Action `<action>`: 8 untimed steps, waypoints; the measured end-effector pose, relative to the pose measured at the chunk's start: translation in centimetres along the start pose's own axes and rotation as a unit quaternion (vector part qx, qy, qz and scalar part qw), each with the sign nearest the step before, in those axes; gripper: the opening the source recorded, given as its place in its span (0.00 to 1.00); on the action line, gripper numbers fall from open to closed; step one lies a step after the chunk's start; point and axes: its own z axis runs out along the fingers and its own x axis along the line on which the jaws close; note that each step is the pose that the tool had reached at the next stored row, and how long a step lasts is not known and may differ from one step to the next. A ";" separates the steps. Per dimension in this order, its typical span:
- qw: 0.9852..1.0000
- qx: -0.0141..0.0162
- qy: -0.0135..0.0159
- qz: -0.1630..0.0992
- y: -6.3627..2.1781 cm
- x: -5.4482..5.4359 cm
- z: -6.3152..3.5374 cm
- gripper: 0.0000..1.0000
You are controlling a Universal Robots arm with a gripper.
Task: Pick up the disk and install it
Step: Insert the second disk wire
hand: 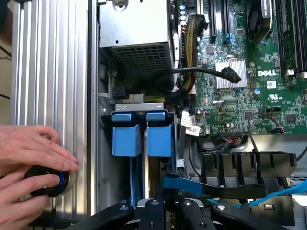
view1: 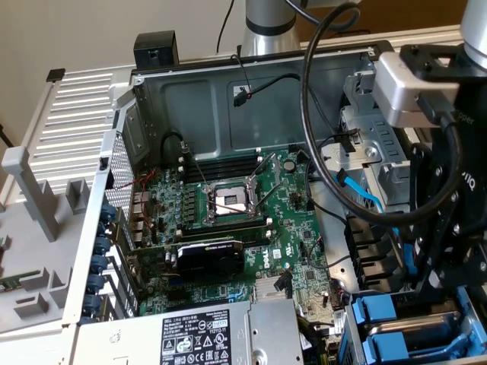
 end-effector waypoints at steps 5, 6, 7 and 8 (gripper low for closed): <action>1.000 0.001 0.000 0.000 0.31 0.0 0.05 0.17; 1.000 0.001 0.000 0.000 0.31 0.0 0.05 0.17; 1.000 0.001 0.000 0.000 0.30 0.0 0.06 0.17; 1.000 0.002 0.000 0.000 0.31 0.0 0.06 0.17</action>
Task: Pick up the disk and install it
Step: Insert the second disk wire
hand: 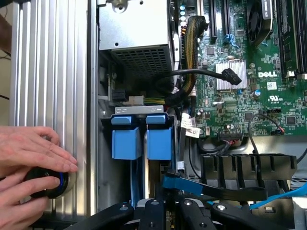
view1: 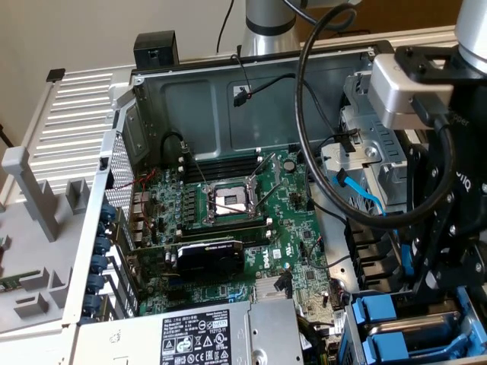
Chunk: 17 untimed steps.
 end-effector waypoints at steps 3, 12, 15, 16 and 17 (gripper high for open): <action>1.000 0.000 0.000 0.000 0.00 0.0 0.00 0.17; 1.000 0.002 0.000 0.000 0.00 -0.1 0.04 0.17; 1.000 0.002 0.000 0.000 0.00 0.0 0.05 0.17; 1.000 0.002 0.000 0.000 0.00 0.0 0.05 0.17; 1.000 0.003 0.000 0.000 0.00 0.0 0.05 0.17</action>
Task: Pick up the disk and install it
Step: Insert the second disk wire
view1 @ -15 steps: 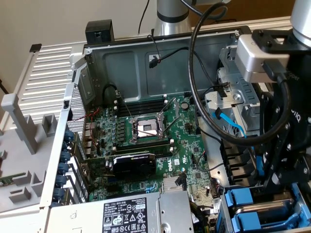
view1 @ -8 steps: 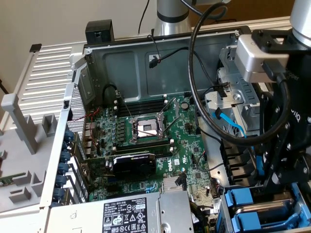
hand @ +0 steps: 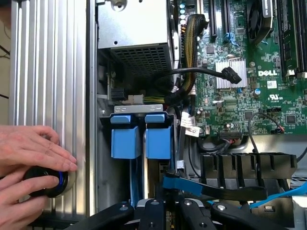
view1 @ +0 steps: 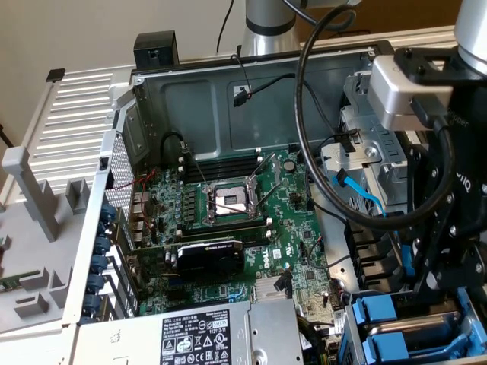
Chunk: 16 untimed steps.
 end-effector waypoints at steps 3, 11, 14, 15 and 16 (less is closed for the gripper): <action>1.000 0.001 0.000 0.000 0.00 0.0 0.00 0.17; 1.000 0.003 0.000 0.000 0.14 0.0 0.11 0.17; 1.000 0.003 0.000 0.000 0.14 0.0 0.14 0.17; 1.000 0.003 0.000 0.000 0.15 0.0 0.16 0.17; 1.000 0.003 0.000 0.000 0.14 0.0 0.20 0.17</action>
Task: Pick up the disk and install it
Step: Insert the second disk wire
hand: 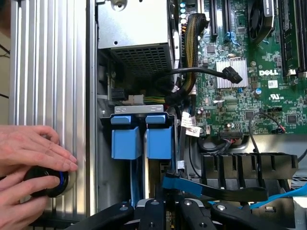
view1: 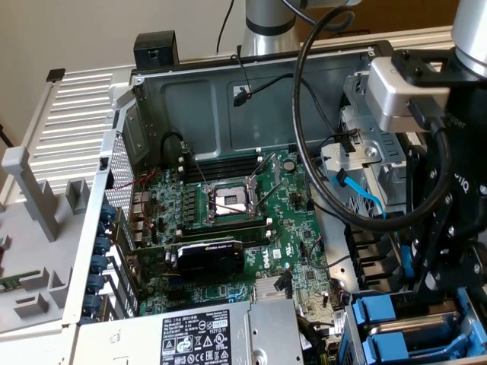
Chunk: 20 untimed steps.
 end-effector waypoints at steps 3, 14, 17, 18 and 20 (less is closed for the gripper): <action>1.000 0.000 0.000 0.000 -0.01 0.0 0.10 0.17; 1.000 0.000 0.000 0.004 0.01 0.0 0.20 0.17; 1.000 -0.001 -0.001 0.006 0.01 0.0 0.20 0.17; 1.000 -0.001 -0.001 0.006 0.01 0.0 0.20 0.17; 1.000 -0.001 -0.001 0.006 0.00 0.0 0.20 0.17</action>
